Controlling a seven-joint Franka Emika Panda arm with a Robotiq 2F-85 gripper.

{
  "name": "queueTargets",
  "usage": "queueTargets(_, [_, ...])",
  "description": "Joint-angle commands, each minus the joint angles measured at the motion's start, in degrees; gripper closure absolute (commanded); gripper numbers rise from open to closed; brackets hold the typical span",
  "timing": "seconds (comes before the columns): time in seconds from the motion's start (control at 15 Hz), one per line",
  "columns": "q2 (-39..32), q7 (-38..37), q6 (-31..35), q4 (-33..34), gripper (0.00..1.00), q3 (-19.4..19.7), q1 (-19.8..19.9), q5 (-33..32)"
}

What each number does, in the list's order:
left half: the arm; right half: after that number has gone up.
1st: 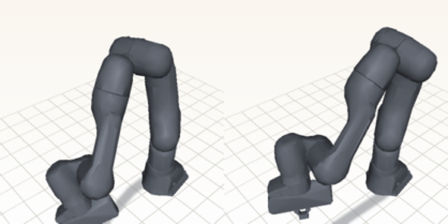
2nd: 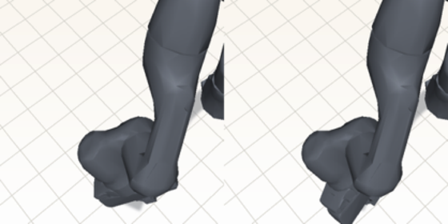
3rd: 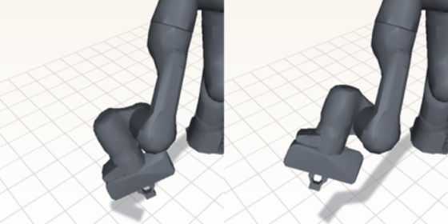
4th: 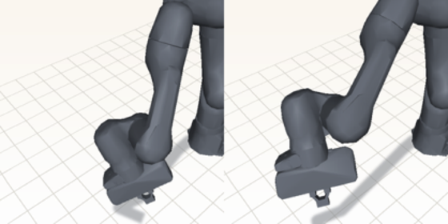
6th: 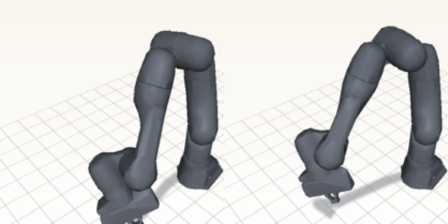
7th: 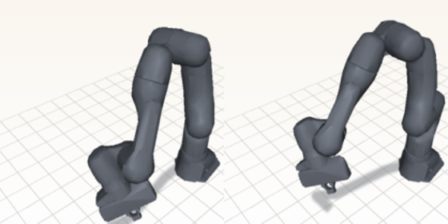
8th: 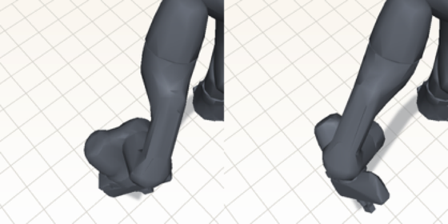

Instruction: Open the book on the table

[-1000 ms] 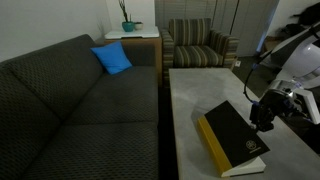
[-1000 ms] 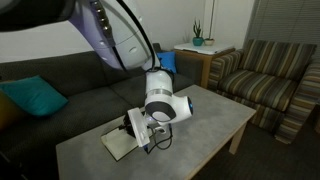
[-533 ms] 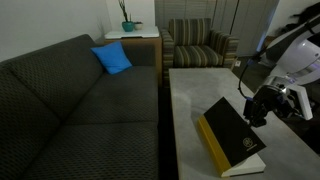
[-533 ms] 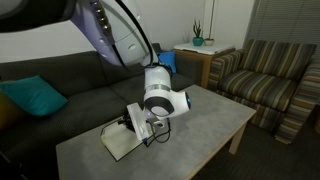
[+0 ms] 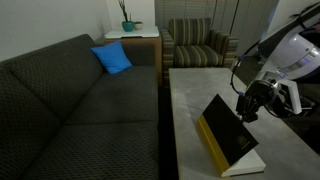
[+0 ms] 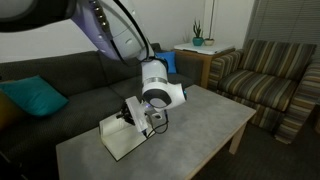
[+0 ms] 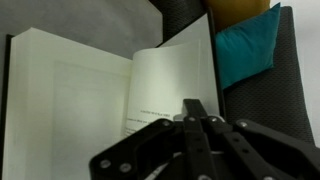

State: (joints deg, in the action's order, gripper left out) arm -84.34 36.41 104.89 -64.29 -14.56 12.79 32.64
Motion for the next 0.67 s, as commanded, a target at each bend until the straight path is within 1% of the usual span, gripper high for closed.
queueTargets(0.0, [0.00,0.62,-1.89,1.73,1.00,-0.16,-1.12,-1.66])
queueTargets(0.07, [0.00,0.52,-1.92,1.97,1.00,-0.12,-1.58,-1.90])
queueTargets(0.13, [0.00,1.41,-3.04,2.88,1.00,2.16,-3.61,0.41])
queueTargets(0.2, [0.00,1.34,-3.28,3.14,1.00,2.44,-4.21,0.45])
queueTargets(0.27, [0.00,0.37,-2.92,2.87,1.00,0.36,-3.19,-2.42])
queueTargets(0.33, [0.00,1.34,-3.93,3.75,1.00,2.90,-5.49,0.05])
queueTargets(0.47, [0.00,1.18,-4.50,4.23,1.00,3.47,-6.88,-0.04])
queueTargets(0.53, [0.00,-0.01,-3.78,3.82,1.00,1.03,-5.84,-3.38])
queueTargets(0.6, [0.00,1.15,-4.93,4.74,1.00,3.88,-8.35,-0.78])
